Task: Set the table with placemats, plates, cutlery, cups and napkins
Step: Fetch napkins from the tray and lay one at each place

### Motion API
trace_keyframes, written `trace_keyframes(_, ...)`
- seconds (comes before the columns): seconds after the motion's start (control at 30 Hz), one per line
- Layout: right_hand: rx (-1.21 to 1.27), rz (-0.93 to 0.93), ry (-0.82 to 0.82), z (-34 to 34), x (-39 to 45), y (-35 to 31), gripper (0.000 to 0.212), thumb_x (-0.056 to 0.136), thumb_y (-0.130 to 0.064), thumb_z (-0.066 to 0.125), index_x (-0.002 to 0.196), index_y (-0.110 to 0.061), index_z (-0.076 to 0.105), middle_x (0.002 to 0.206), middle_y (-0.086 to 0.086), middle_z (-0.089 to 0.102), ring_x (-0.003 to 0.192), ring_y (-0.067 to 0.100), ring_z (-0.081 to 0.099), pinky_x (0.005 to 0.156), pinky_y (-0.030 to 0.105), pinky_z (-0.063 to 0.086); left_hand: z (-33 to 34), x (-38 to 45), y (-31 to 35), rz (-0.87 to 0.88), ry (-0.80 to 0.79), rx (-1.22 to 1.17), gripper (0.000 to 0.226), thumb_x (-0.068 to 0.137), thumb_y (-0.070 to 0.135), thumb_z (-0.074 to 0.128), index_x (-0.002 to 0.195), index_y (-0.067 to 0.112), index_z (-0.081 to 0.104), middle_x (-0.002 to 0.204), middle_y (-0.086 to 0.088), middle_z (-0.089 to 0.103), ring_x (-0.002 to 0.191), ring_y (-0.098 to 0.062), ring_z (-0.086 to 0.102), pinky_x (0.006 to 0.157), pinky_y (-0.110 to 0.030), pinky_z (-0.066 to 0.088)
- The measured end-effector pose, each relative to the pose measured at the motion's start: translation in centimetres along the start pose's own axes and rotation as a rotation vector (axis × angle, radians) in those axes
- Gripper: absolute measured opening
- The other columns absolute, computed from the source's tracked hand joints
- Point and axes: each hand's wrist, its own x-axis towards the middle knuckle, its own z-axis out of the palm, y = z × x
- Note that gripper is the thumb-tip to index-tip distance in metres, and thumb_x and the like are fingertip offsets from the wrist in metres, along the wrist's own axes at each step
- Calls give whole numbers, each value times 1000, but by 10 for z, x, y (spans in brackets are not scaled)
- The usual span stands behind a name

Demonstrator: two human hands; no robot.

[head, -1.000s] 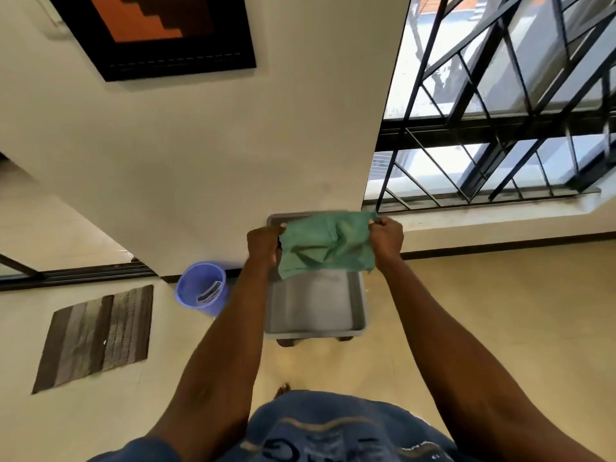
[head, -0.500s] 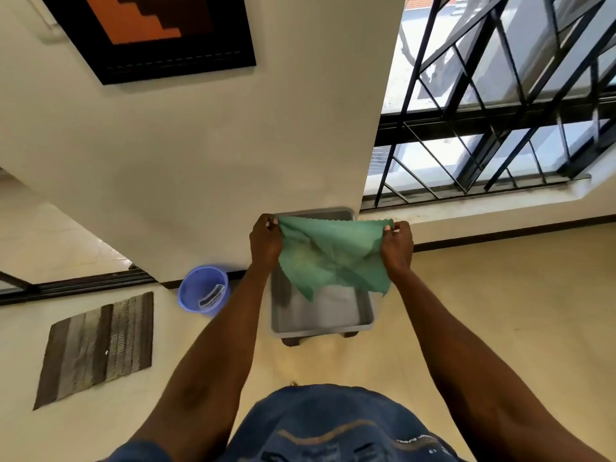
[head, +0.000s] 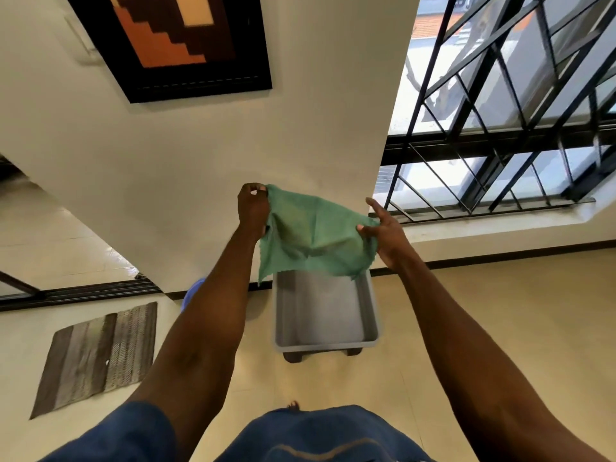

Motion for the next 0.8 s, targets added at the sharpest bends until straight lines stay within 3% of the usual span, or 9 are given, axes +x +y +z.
trace_keyframes(0.1, 182, 29, 139, 13, -2, -7, 37, 89, 4, 59, 116, -20, 70, 100, 8, 67, 87, 23, 64, 80, 33, 58, -24, 2, -1, -258, -104, 20, 30, 96, 41, 59, 82, 15, 54, 89, -9, 57, 79, -24, 57, 78, -37, 49)
trace_keyframes(0.2, 187, 90, 180, 20, 1, -12, 25, 94, 4, 50, 98, -9, 71, 87, 9, 69, 81, 24, 63, 69, 30, 57, -38, -30, -37, -573, -439, -142, 61, 85, 68, 55, 107, 12, 63, 98, -11, 69, 90, -28, 67, 85, -44, 54)
trace_keyframes(0.27, 210, 129, 164, 23, 0, -9, 24, 93, 3, 50, 95, -8, 72, 91, 11, 69, 90, 29, 63, 75, 34, 57, -33, -65, -69, -635, -590, -160, 40, 89, 47, 61, 105, 11, 66, 85, -7, 75, 77, -22, 72, 69, -34, 58)
trace_keyframes(0.33, 243, 188, 145, 19, -4, -4, 17, 90, -4, 58, 102, -5, 70, 95, 13, 67, 88, 29, 62, 76, 36, 57, -20, -83, -95, -629, -594, -246, 23, 89, 12, 64, 111, 7, 62, 86, -6, 75, 74, -20, 73, 63, -32, 58)
trace_keyframes(0.4, 300, 194, 97, 10, -7, -1, 30, 88, -2, 62, 117, -7, 64, 103, 15, 63, 89, 29, 61, 76, 38, 57, -13, -85, -103, -597, -500, -358, 47, 87, -4, 62, 129, 14, 50, 107, -11, 70, 82, -24, 70, 66, -36, 57)
trace_keyframes(0.47, 343, 168, 78, -1, -5, 2, 40, 88, 8, 57, 122, -12, 61, 114, 16, 59, 96, 30, 59, 81, 39, 55, -13, -75, -96, -543, -423, -412, 64, 85, -9, 63, 136, 24, 45, 117, -15, 63, 86, -26, 66, 66, -35, 56)
trace_keyframes(0.53, 334, 190, 141, -6, -5, 6, 37, 89, 10, 53, 119, -10, 62, 116, 18, 59, 93, 28, 60, 79, 36, 54, -16, -61, -92, -488, -398, -358, 55, 83, -12, 63, 129, 17, 57, 109, -14, 65, 82, -27, 65, 60, -29, 56)
trace_keyframes(0.67, 244, 322, 201, 0, -9, 25, 31, 90, 5, 55, 115, -10, 65, 100, 14, 67, 80, 25, 63, 68, 35, 52, -21, -38, -87, -459, -423, -196, 29, 79, -11, 66, 97, 11, 73, 98, -11, 70, 100, -31, 63, 93, -39, 54)
trace_keyframes(0.8, 95, 329, 200, 0, -9, 21, 47, 83, 9, 61, 122, -17, 64, 108, 14, 65, 84, 26, 61, 64, 33, 52, -28, -31, -89, -450, -407, -138, 24, 80, -9, 65, 93, 10, 73, 95, -10, 70, 96, -28, 62, 94, -36, 51)
